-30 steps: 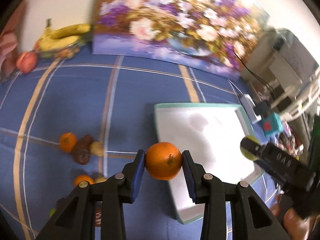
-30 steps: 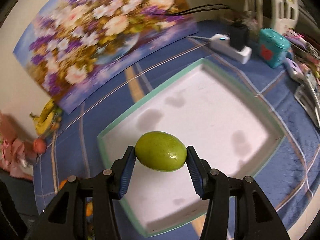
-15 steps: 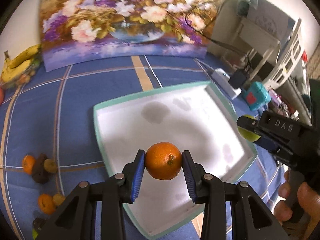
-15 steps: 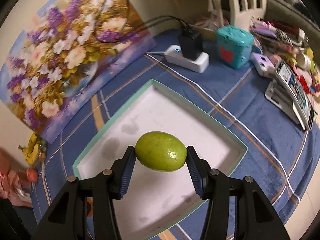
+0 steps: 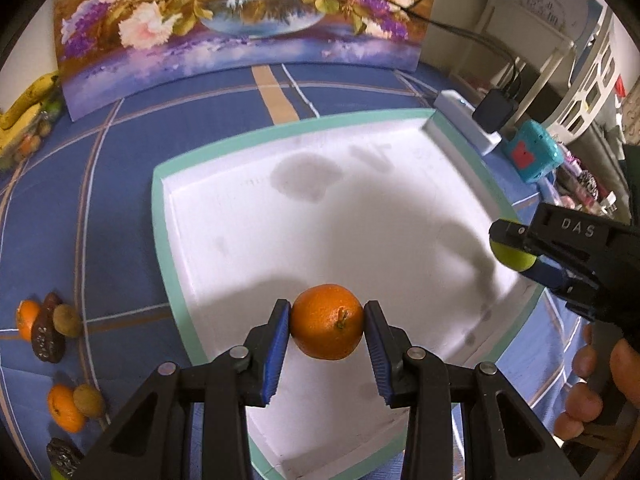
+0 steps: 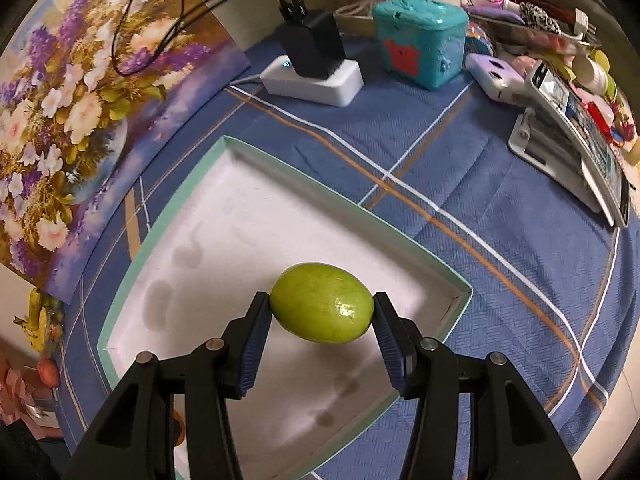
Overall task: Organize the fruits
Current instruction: 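Carry the orange in the left tool while the right tool carries the pear to the white tray, then open the left tool over the tray while the right tool releases the pear inside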
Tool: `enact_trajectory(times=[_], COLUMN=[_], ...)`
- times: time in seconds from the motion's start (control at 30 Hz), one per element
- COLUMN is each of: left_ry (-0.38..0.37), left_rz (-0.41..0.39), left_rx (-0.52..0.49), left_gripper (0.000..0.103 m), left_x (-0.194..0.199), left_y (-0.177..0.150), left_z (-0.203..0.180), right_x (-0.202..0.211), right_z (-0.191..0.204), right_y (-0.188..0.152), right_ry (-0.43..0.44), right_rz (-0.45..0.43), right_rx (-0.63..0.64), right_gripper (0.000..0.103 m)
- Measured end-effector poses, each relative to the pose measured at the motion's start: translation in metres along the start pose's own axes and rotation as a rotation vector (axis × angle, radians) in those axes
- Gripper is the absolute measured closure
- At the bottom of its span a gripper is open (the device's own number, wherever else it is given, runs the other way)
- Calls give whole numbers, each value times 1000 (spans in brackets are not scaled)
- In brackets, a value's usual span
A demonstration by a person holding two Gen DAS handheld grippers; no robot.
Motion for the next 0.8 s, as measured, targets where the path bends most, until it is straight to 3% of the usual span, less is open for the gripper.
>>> enact_trajectory(times=[0.63,0.8], left_ry=[17,15], left_rz=[21,14], left_rx=[1,-1], left_gripper=[60,50], left_x=[-7,-5], left_y=[-2,-2], left_z=[4,2], right_x=[-13,-15], right_z=[1,3], right_y=[-9,-9], right_ry=[-51,-87], right_rz=[27,22], right_rx=[58,98], right_gripper=[50,50])
Point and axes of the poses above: each gripper's, at about its wrist camera, not at the fingertips, and x roughly against the way its jaws point, z to its left, y to its top, the point moved 8 cm from there along -x, roughly the way its jaws point, and after that the axes turned 4 degrees about -x, right-handed, at the moved point
